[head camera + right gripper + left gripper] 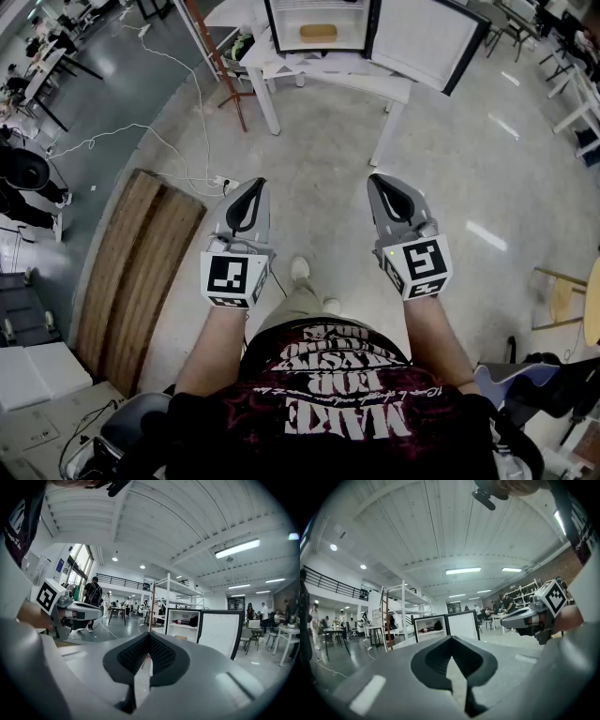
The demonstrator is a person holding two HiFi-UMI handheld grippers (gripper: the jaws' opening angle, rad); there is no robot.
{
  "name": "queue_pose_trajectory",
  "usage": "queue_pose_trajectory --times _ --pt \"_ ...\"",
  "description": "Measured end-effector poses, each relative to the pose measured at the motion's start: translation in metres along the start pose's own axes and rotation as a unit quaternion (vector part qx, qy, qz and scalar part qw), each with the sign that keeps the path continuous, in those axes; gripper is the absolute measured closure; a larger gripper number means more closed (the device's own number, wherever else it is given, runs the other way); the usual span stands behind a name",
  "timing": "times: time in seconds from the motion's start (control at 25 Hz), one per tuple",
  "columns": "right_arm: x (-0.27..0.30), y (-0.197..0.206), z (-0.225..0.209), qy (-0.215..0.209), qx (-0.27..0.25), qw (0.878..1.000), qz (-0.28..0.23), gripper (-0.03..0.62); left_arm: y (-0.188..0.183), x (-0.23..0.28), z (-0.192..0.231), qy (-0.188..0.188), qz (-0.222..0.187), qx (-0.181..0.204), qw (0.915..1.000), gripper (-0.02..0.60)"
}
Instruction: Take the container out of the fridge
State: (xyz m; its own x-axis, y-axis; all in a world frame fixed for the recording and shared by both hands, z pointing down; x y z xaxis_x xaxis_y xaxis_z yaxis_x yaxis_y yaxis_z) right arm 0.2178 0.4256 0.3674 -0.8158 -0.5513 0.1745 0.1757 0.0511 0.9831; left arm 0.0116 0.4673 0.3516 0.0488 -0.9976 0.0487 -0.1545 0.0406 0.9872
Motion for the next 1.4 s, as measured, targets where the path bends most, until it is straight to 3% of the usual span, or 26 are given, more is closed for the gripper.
queue_pose_trajectory --times 0.24,0.56,1.4 --pt "0.009 0.008 -0.014 0.009 0.013 1.0 0.004 0.586 0.008 0.016 0.002 0.008 0.006 -0.005 0.9999 0.581" --pt "0.04 0.021 -0.03 0.013 0.035 0.999 0.009 0.585 0.034 0.034 0.034 -0.008 0.027 -0.009 0.9996 0.581" --pt "0.146 0.016 -0.06 -0.013 0.038 0.999 0.029 0.585 0.049 0.132 0.078 0.03 0.029 -0.018 0.999 0.581"
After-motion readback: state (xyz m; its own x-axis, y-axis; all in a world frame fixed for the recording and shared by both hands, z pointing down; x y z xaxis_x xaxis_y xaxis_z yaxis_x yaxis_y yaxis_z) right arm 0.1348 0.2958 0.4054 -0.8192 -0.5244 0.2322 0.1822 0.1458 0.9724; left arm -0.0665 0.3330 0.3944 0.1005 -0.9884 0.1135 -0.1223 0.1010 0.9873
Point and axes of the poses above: the fingertips, and each gripper's own axes: x forward along the fingers, z to its left, y out of its underside, the point moved 4 cm from there along -x, backward along the fingers, and after that the axes turned 14 degrees about -y, right-handed, at the moved point
